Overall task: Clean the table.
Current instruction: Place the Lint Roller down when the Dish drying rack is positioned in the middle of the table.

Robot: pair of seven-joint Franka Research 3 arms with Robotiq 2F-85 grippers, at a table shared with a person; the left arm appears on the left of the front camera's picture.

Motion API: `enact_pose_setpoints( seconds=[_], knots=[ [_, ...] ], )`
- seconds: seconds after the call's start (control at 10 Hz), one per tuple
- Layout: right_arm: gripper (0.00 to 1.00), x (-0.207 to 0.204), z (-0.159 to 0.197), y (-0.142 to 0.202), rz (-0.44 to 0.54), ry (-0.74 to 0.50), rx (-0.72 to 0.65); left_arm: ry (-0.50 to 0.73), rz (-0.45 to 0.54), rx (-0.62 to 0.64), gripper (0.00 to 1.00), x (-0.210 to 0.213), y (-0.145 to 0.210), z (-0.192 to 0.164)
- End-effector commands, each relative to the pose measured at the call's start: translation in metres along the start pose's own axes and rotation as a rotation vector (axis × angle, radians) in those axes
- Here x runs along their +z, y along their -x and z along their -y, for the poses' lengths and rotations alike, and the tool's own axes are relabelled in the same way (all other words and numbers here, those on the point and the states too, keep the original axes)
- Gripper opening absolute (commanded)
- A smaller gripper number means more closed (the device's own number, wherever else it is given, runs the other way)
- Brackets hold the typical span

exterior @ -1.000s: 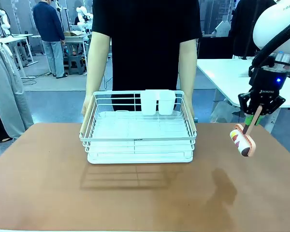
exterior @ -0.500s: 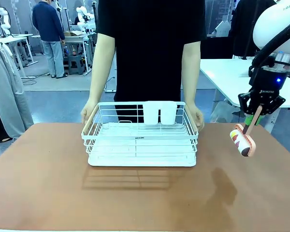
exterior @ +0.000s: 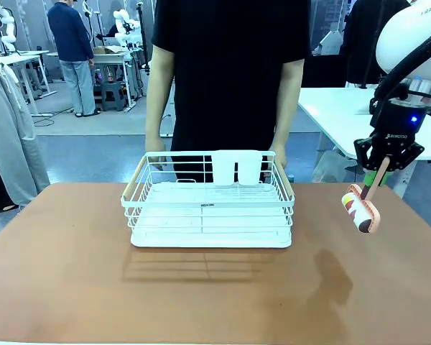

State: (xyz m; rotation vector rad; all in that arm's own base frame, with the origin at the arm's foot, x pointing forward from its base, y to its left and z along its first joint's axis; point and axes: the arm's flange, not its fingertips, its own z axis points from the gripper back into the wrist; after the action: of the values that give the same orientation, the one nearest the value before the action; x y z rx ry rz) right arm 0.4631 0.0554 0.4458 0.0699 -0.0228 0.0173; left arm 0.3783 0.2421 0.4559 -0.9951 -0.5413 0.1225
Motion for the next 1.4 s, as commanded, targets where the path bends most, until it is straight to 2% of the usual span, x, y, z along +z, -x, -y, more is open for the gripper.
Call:
enact_pose_setpoints(
  seconds=[0.0, 1.0, 1.3],
  knots=[
    [0.21, 0.0043, -0.0019, -0.0012, -0.004, 0.004, 0.006, 0.019, 0.008, -0.004, 1.00, 0.0020, 0.0001, 0.0004],
    [0.21, 0.0043, -0.0019, -0.0012, -0.004, 0.004, 0.006, 0.019, 0.008, -0.004, 1.00, 0.0020, 0.0001, 0.0004],
    [0.21, -0.0016, -0.0054, -0.0014, 0.003, 0.017, -0.053, 0.019, 0.008, -0.004, 1.00, 0.0020, 0.0001, 0.0004]
  ],
)
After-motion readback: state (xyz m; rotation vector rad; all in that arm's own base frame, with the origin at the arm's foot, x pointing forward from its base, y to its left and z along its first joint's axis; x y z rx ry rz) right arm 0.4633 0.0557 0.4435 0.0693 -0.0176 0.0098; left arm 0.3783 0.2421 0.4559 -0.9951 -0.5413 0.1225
